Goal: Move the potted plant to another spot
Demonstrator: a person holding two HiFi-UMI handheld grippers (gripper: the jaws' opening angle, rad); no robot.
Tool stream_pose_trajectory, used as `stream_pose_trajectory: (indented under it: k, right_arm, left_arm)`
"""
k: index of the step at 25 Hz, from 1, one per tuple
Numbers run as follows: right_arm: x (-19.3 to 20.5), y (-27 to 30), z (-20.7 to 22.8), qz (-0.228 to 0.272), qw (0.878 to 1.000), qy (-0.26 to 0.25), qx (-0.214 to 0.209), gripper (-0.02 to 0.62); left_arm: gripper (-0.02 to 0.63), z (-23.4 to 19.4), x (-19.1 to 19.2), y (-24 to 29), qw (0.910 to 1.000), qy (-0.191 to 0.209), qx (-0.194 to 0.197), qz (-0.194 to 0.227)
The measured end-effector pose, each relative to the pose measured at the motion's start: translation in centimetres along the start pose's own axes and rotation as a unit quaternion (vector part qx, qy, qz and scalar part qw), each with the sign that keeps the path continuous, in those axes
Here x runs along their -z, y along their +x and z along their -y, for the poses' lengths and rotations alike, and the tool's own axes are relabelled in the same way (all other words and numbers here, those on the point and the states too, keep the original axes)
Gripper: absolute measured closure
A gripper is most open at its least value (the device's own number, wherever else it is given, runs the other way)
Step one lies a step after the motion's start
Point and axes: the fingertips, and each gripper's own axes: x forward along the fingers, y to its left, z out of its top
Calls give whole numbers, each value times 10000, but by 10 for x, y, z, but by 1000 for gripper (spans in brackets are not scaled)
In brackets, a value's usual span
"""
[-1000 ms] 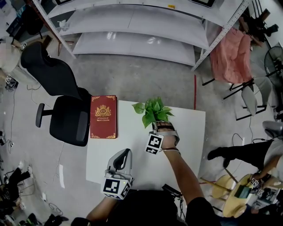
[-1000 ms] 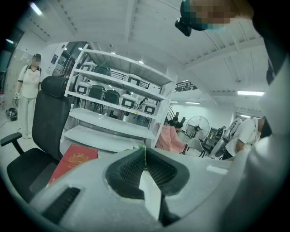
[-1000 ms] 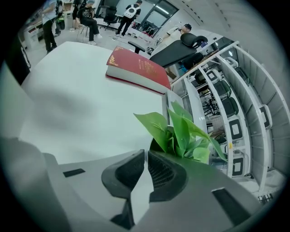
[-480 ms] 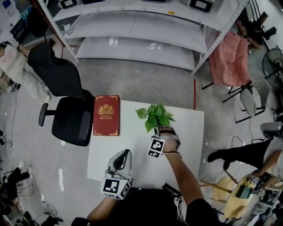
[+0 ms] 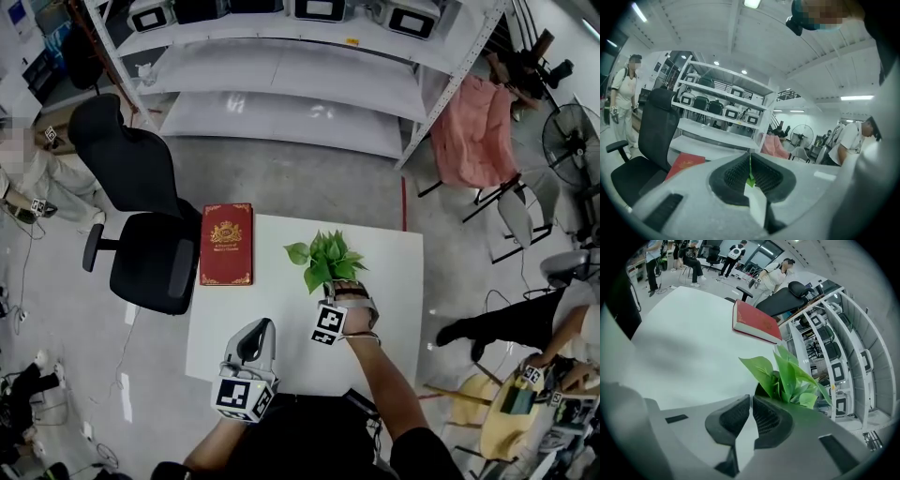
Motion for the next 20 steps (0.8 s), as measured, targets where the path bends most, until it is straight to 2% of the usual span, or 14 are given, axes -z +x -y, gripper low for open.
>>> stream_pose_trajectory:
  k: [8, 13, 20]
  right_arm:
    - [-2, -39, -34, -91, 9998, 127, 97, 568]
    - [-3, -62, -60, -159, 9995, 253, 134, 568]
    - [-7, -88, -98, -190, 9990, 367, 142, 568]
  left_arm:
    - [583, 17, 3, -33, 9997, 22, 242, 65]
    - [583, 28, 5, -56, 9987, 207, 447, 98]
    - [583, 41, 13, -83, 9982, 180, 570, 95]
